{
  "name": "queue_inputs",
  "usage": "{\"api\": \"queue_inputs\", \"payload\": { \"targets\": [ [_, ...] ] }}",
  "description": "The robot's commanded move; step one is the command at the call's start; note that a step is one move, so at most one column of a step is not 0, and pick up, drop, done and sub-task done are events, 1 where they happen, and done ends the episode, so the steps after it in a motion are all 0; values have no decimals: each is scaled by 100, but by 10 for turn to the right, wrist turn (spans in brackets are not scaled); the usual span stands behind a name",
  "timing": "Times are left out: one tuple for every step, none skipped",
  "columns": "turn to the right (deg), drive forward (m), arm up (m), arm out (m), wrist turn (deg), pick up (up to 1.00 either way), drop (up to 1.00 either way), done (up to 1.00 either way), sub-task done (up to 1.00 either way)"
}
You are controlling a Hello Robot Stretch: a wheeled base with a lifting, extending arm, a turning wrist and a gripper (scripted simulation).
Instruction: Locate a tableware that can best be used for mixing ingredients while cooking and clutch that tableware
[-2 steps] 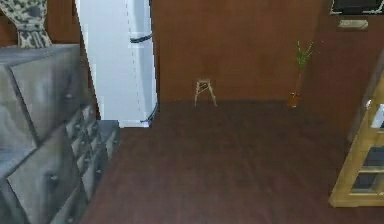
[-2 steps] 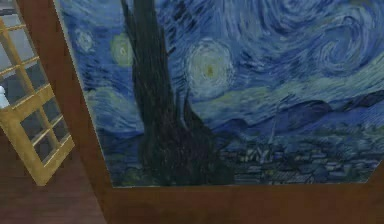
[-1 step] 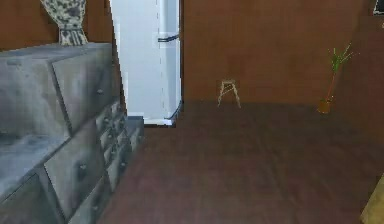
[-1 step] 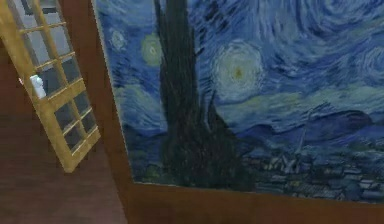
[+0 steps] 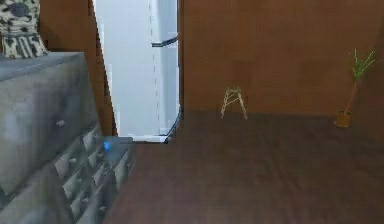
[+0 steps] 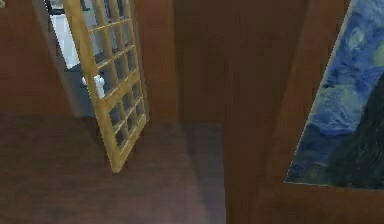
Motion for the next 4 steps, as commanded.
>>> {"api": "queue_inputs", "payload": {
  "targets": [
    [390,0,0,0,0,0,0,0,0],
    [0,100,0,0,0,0,0,0,0],
    [90,0,0,0,0,0,0,0,0],
    [0,25,0,0,0,0,0,0,0]
  ]
}}
